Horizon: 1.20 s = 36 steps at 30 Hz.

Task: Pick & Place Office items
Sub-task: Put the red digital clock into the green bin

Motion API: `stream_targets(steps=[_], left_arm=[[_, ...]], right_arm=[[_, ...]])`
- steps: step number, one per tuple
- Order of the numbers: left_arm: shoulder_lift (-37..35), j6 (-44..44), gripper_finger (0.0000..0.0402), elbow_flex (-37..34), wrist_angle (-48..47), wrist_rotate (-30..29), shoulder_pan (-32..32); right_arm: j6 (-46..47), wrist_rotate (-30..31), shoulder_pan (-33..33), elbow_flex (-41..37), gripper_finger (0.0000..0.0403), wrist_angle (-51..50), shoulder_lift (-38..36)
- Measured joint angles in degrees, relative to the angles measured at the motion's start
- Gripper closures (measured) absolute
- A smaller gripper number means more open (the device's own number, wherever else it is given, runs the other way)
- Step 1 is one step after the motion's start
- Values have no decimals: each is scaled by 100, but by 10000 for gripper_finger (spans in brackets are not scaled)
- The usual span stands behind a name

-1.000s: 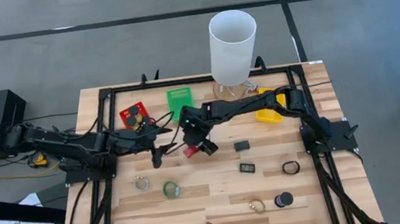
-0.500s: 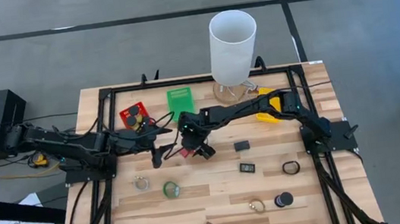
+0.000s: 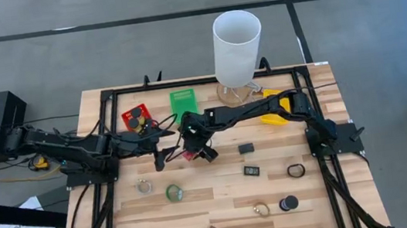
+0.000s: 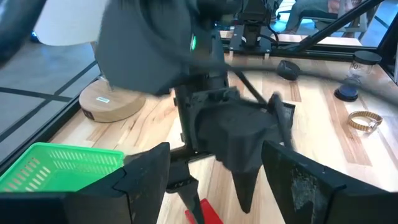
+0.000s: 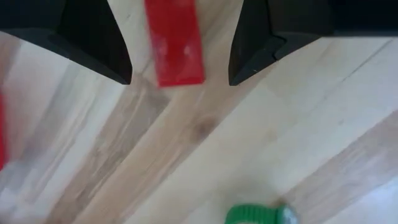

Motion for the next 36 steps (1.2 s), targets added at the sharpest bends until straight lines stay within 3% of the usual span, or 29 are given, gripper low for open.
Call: stream_targets(steps=[14,36], left_arm=[[0,0,152,0,2,0,-2],[0,0,152,0,1,2,-2]], right_arm=[[188,4,-138,4,143,354,343],[194,5,-162,-7,143,-272,363]])
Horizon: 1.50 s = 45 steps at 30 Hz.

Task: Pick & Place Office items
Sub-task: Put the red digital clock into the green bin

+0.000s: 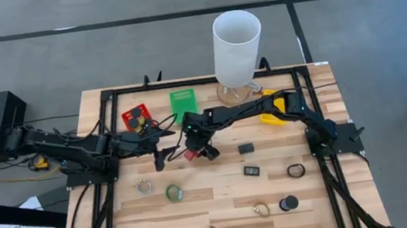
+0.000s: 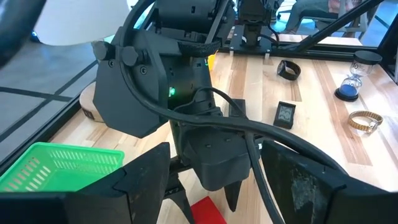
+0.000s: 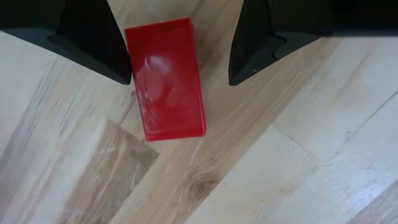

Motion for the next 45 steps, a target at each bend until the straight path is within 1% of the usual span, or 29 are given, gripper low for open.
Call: stream_targets(steps=[6,10,17,21,27,29,32,34,35,37,40,45], left_arm=[[0,0,152,0,1,-1,0],[0,0,152,0,1,0,0],[0,0,152,0,1,-2,0],[0,0,152,0,1,-2,0],[0,0,152,0,-1,-2,0],[0,0,152,0,1,0,0],[0,-2,152,0,1,-4,2],[0,-2,152,0,1,-4,2],[0,-1,152,0,1,-10,2],[0,-2,152,0,1,-31,-1],[-2,-4,152,4,13,-17,-11],[-4,-4,152,9,29,-31,-9]], right_arm=[[63,26,-11,0,143,110,0],[61,327,-11,6,143,154,77],[21,241,-13,23,146,240,210],[132,227,-47,22,170,202,210],[164,206,-79,23,242,-1,204],[155,282,-85,12,258,-150,107],[146,283,-149,2,258,-378,18],[229,376,-210,-20,258,-746,-119],[277,402,-251,-16,255,-778,-164],[295,431,-318,-38,243,-1199,-344],[399,516,-433,-15,236,-1262,-669],[567,647,-741,-17,258,-1052,-991]])
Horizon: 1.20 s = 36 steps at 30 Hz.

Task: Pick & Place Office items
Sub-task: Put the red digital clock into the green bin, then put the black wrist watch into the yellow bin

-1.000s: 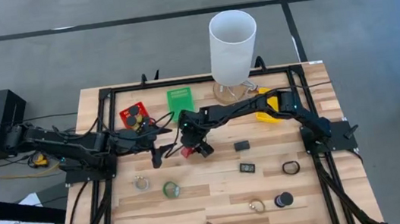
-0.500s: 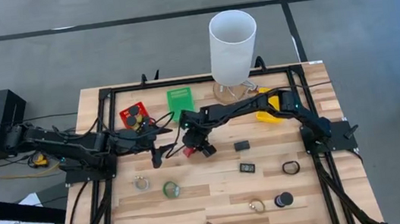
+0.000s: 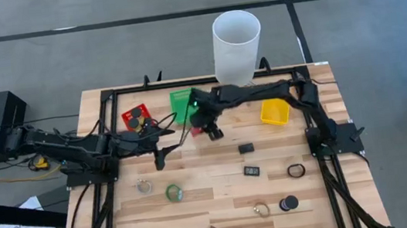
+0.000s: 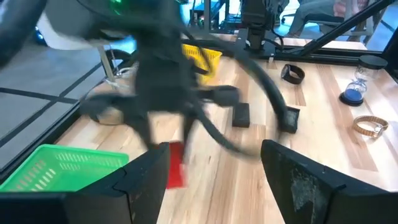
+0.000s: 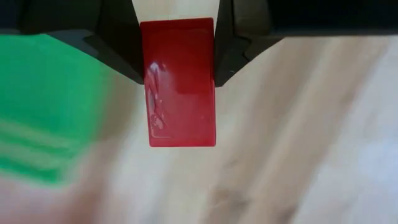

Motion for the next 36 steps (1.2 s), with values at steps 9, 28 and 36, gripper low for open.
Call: stream_targets(steps=[9,28,36], left_arm=[[2,2,152,0,-17,44,-4],[4,2,152,-5,1,35,0],[3,2,152,-5,1,29,0]], right_arm=[[489,476,-490,9,230,1621,62],[429,1003,-530,13,174,1619,46],[329,1072,-560,13,170,1601,39]])
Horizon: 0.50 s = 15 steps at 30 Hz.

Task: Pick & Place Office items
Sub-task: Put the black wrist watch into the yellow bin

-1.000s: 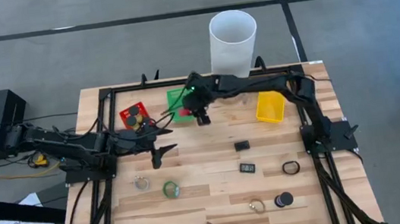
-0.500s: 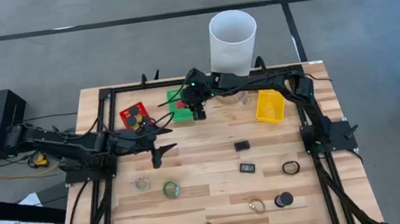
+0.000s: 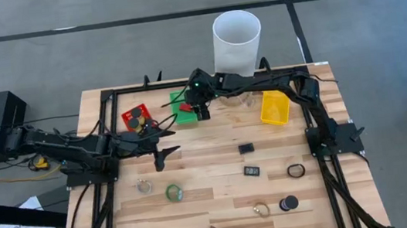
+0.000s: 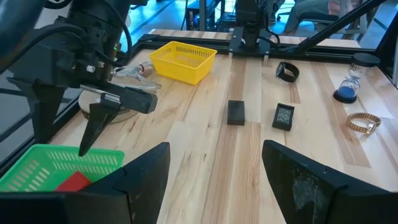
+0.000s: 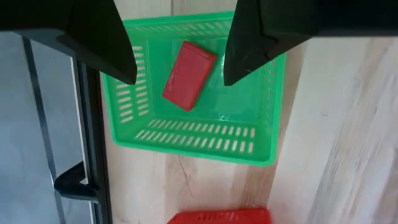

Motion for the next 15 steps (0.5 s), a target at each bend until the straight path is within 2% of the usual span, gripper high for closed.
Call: stream_targets(steps=[15], left_arm=[[1,0,152,-2,-2,0,0]], right_arm=[[343,120,246,9,206,-280,-32]])
